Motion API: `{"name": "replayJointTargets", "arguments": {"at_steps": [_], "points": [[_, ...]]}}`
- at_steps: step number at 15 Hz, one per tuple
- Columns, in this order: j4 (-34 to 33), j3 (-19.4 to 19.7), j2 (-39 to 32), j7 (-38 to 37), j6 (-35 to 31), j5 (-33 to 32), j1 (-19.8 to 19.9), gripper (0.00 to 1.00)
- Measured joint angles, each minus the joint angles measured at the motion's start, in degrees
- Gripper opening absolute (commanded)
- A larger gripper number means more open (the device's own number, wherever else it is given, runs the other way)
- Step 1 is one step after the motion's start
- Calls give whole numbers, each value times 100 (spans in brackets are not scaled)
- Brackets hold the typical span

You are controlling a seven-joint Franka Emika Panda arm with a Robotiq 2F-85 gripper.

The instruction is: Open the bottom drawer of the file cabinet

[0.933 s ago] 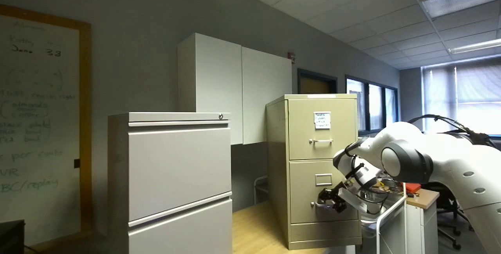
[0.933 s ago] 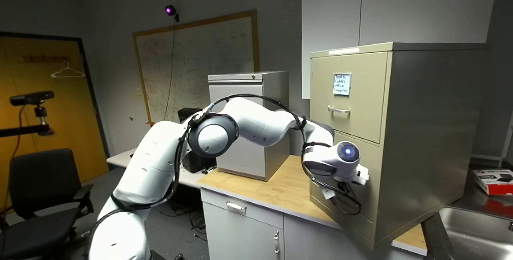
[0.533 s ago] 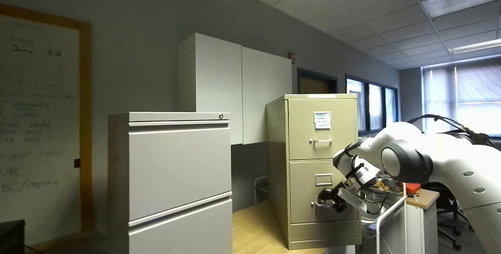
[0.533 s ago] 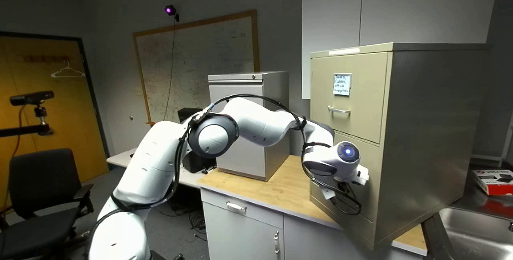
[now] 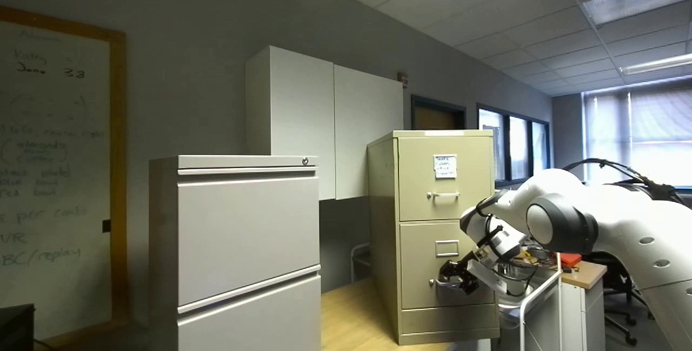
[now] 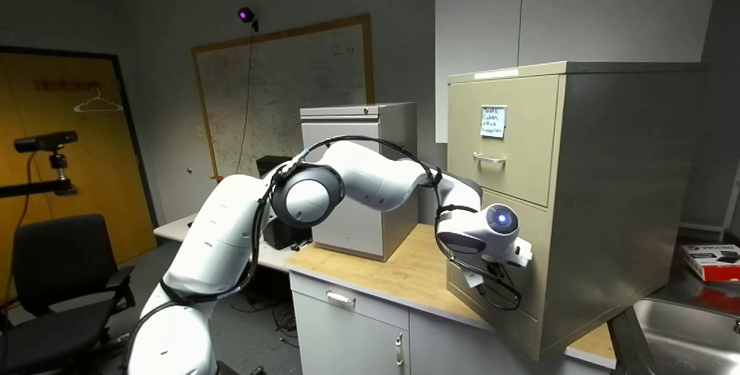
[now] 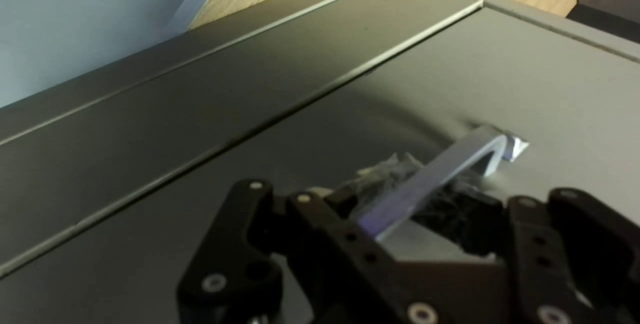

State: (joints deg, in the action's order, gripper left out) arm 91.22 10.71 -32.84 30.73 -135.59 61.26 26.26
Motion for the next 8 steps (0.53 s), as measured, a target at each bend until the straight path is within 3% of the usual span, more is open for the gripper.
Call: {"name": "replayJointTargets", "arguments": {"at_steps": [8], "points": [[867,-105,563,909,66,149,102,3]]}}
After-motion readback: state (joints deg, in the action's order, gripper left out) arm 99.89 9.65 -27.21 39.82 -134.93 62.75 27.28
